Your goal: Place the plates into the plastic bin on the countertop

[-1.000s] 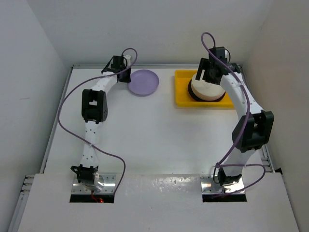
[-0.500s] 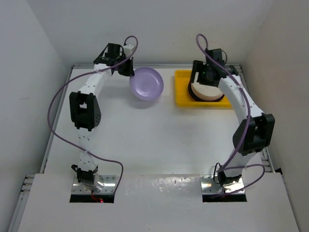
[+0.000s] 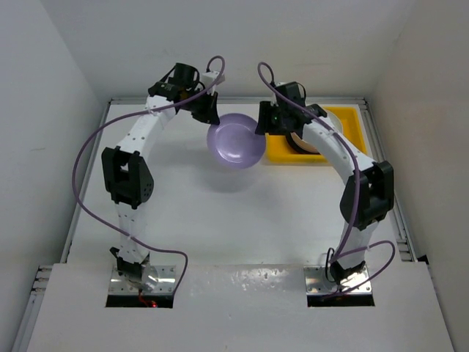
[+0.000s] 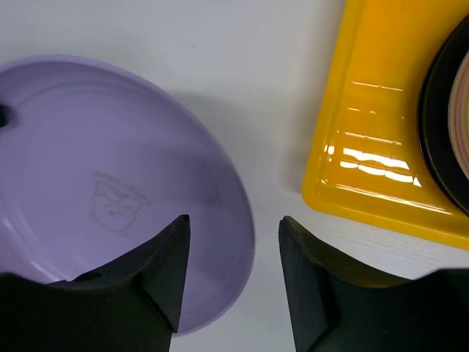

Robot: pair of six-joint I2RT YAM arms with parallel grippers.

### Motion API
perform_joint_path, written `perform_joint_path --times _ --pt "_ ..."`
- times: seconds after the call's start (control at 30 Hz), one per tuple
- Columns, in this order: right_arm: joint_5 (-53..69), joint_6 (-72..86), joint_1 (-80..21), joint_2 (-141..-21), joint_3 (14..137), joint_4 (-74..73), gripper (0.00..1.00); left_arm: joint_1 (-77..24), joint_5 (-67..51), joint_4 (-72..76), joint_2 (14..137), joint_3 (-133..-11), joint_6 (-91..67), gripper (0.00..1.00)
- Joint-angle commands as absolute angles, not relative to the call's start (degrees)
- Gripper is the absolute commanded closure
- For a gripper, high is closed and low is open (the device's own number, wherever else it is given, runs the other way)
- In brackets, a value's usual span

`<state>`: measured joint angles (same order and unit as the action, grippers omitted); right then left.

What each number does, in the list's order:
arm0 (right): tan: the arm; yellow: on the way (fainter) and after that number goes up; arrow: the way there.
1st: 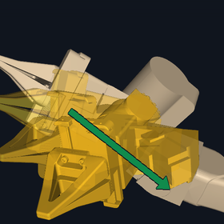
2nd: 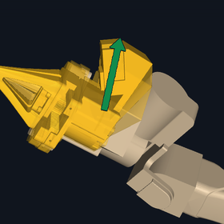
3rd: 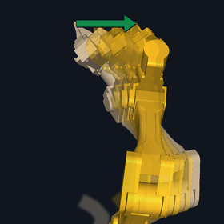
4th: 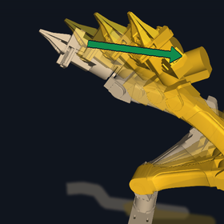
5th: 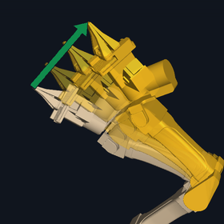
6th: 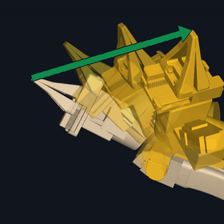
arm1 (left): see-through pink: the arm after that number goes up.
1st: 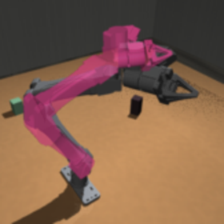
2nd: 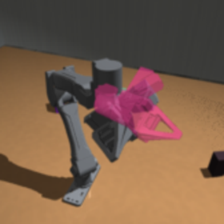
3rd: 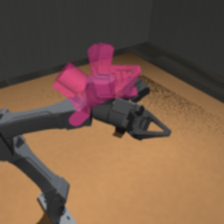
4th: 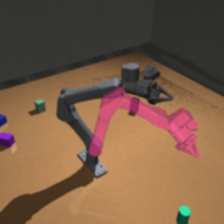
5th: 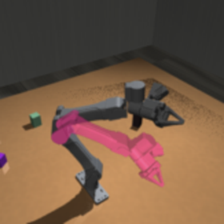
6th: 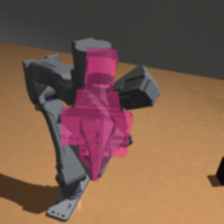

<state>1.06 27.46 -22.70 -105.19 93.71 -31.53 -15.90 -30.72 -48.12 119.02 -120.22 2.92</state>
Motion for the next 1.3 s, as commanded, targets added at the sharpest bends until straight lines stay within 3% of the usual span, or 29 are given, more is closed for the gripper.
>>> perform_joint_path --times 0.0,0.1,0.17,0.2,0.23,0.33,0.37,0.47,0.53,0.6,0.63,0.93,1.23,1.27 --pt "-1.1 28.7 -22.3 -104.9 91.3 -29.0 0.49 -15.5 -35.5 -48.5 115.6 -121.0 2.0 1.0" --pt "1.8 28.0 -21.6 -105.6 90.1 -28.5 0.49 -15.5 -37.1 -48.5 115.0 -121.0 2.0 1.0" --pt "5.3 27.9 -20.8 -105.7 88.7 -27.5 0.54 -15.5 -37.7 -48.5 115.0 -120.5 2.0 1.0" --pt "7.4 27.7 -20.5 -105.5 88.1 -26.6 0.59 -15.5 -37.7 -48.5 115.0 -120.5 2.0 1.0" --pt "8.7 27.9 -20.5 -105.3 86.6 -25.8 0.72 -15.5 -38.2 -48.5 115.0 -120.5 2.0 1.0" --pt "13.1 28.4 -20.3 -103.5 85.2 -21.6 0.95 -15.5 -39.8 -48.5 115.0 -120.0 1.5 1.0" --pt "14.1 28.6 -20.0 -103.2 84.1 -20.8 1.0 -14.9 -40.3 -48.5 115.0 -120.0 1.5 1.0" --pt "11.3 28.9 -20.0 -101.5 83.6 -20.1 1.0 -14.9 -39.7 -48.0 115.6 -119.4 1.5 1.0" --pt "9.7 30.1 -19.2 -100.9 84.2 -21.2 1.0 -14.3 -39.0 -48.0 116.2 -119.4 1.5 0.54" --pt "8.7 33.3 -15.6 -100.5 85.9 -23.6 1.0 -13.1 -37.5 -48.0 116.2 -119.4 0.8 0.23" --pt "8.6 35.1 -12.9 -100.3 86.3 -24.3 1.0 -12.1 -36.7 -48.0 116.8 -120.1 0.8 0.0" --pt "7.0 47.9 10.4 -98.2 82.6 -29.8 1.0 -5.8 -31.3 -48.0 114.5 -119.0 2.5 0.0" --pt "5.1 46.8 13.3 -106.1 90.3 -33.7 1.0 -4.0 -32.6 -48.0 114.0 -116.1 3.1 0.0" --pt "4.9 46.7 13.3 -107.5 90.6 -33.7 0.96 -4.0 -32.6 -48.0 114.0 -116.1 3.1 0.0"
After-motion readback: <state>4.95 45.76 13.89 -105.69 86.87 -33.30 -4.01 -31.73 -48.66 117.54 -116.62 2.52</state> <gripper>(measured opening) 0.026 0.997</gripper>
